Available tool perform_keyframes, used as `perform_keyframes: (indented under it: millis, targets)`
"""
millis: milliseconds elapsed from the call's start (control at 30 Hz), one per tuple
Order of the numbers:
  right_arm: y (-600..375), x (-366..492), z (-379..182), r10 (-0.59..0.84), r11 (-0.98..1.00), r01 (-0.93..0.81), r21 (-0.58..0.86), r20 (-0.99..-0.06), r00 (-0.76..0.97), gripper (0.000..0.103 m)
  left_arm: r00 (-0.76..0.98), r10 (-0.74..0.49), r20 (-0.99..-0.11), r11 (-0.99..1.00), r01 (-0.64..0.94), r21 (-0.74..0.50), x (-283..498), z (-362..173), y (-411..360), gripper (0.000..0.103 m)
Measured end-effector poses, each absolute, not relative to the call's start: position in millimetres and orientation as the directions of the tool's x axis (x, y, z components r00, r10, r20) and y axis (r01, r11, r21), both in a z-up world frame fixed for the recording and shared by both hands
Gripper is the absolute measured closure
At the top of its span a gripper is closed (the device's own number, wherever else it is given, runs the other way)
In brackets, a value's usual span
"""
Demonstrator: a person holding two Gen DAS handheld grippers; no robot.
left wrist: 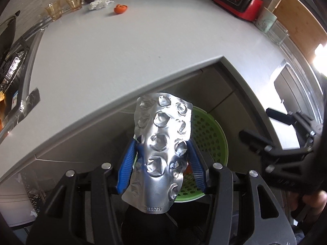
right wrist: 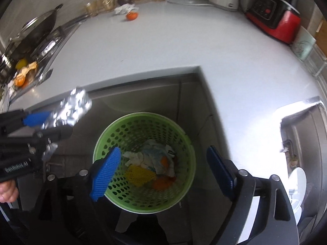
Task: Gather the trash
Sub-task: 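Open both grippers to drop the foil pack and nut into the basket, then move both grippers back to the white tissue and tangerine peel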
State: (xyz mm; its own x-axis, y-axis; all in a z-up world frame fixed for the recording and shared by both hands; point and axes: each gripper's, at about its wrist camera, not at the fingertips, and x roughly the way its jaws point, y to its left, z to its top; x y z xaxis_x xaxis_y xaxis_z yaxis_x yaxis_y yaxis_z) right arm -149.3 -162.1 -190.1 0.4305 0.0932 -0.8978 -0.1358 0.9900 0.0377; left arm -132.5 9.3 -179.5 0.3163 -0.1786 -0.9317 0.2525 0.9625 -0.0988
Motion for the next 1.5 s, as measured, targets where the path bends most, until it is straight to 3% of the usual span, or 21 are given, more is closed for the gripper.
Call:
perform_keyframes:
  millis: [200,433,600,667,1067,1500]
  targets:
    - [-182.6,-154.3,-175.8,0.071,0.996,-0.074,0.042,-0.884,0.462,0.016,0.262,-0.199,-0.945,0.950,0.288,-0.120,-134.8,-189.8,-3.5,0.050]
    - [-192.8,-155.0,-170.8,0.058,0.998,-0.033,0.048,-0.880,0.472,0.016,0.265,-0.168,-0.949,0.935,0.349,-0.068,-136.5,-190.4,-17.3,0.021]
    - [-187.9,-151.0,-170.0,0.058,0.998,-0.034,0.048,-0.881,0.469,0.016,0.292,-0.157,-0.943,0.938,0.343,-0.050,-131.0,-182.4,-13.4,0.019]
    - [-184.3,-149.0,-168.7,0.059,0.998,-0.040,0.045,-0.881,0.470,0.016,0.301,-0.155,-0.941,0.944,0.327,-0.051,-126.6,-180.2,-8.0,0.013]
    - [-158.7,-115.5,-156.7,0.060,0.997,-0.070,0.029,-0.872,0.487,0.003,0.346,-0.108,-0.932,0.976,0.214,-0.033,-86.0,-169.8,41.6,0.012]
    - [-96.6,-18.0,-152.3,0.074,0.992,-0.125,0.016,-0.875,0.478,0.002,0.408,-0.074,-0.910,0.996,0.080,-0.046,18.7,-153.9,118.4,0.012]
